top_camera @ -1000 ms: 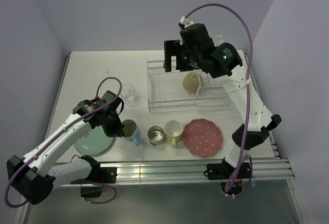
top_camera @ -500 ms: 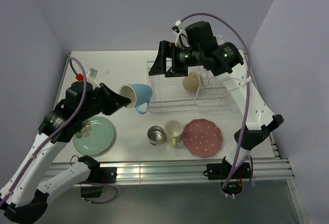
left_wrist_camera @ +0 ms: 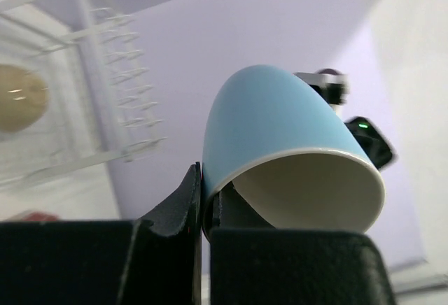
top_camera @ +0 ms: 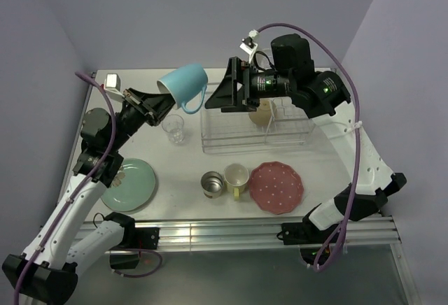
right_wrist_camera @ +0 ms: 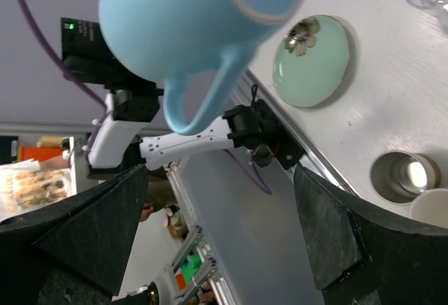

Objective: Load the mixed dishes into the dish rack

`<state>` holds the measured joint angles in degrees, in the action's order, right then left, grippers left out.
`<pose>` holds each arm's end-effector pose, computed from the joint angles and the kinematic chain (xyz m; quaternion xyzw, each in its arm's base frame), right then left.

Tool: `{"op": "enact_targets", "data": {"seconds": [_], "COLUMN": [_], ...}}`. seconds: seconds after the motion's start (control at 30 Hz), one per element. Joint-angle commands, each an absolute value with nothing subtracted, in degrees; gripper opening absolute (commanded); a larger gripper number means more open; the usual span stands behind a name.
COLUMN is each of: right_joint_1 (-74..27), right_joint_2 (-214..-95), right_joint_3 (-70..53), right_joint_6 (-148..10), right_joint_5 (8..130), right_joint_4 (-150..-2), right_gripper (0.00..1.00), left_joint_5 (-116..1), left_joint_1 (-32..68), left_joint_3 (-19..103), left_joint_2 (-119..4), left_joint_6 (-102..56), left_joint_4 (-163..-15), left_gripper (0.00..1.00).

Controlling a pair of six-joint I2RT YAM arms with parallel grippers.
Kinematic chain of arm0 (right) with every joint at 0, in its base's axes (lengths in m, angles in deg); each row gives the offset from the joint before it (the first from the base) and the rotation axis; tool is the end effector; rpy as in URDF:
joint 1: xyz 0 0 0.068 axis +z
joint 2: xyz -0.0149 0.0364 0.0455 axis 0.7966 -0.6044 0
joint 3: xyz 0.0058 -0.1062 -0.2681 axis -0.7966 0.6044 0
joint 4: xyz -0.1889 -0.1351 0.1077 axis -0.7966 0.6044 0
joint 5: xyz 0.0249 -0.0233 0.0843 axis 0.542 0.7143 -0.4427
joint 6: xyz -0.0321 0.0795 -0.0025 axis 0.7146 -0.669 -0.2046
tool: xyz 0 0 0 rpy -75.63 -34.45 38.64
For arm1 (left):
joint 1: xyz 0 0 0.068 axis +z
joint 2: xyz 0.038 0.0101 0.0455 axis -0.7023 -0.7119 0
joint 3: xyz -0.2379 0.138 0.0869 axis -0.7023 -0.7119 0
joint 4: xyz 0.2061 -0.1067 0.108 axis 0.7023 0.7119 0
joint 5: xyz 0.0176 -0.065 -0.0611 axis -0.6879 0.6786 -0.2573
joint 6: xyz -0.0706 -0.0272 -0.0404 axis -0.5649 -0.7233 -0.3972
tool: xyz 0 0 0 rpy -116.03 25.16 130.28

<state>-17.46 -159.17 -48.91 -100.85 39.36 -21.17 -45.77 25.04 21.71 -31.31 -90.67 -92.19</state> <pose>0.2176 0.2107 0.5063 -0.1485 0.8050 0.5214 0.2410 0.1967 -0.0975 0.4146 -0.2107 0.6279 -0.6370 0.3944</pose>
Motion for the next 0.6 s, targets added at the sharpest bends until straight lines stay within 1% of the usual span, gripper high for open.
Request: {"op": "enact_targets", "data": {"seconds": [0.0,0.17,0.37,0.47,0.57], "right_joint_1": [-17.9,-17.8,-17.9,-17.8,-17.7], "right_joint_2": [-157.2,-156.2,-156.8,-156.3,-156.0], "right_joint_3": [-45.4,-42.0,-39.5,-36.6,-34.9], "right_joint_6": [-102.9,-107.7,-114.0,-117.6,-121.4], "right_joint_5": [35.4,30.6,28.3,29.0,30.0], "right_joint_4": [-28.4,-38.1,-46.8,-51.6,-55.2], "right_gripper": [0.91,0.88,0.82,0.77,0.7], "left_joint_5": [-41.1,-40.8,-39.8,-39.4,-39.2], "left_joint_1": [25.2,25.2,25.1,25.0,24.7], "left_joint_3": [20.1,15.9,15.1,15.8,16.2], "left_joint_2": [-32.0,-33.0,-34.7,-36.0,-36.8], "left_joint_6": [-99.9,-105.4,-107.4,-107.2,-106.9], "left_joint_4": [-117.2,-127.5,-132.5,-133.0,-133.7], "left_gripper": [0.0,0.0,0.0,0.0,0.0]}}
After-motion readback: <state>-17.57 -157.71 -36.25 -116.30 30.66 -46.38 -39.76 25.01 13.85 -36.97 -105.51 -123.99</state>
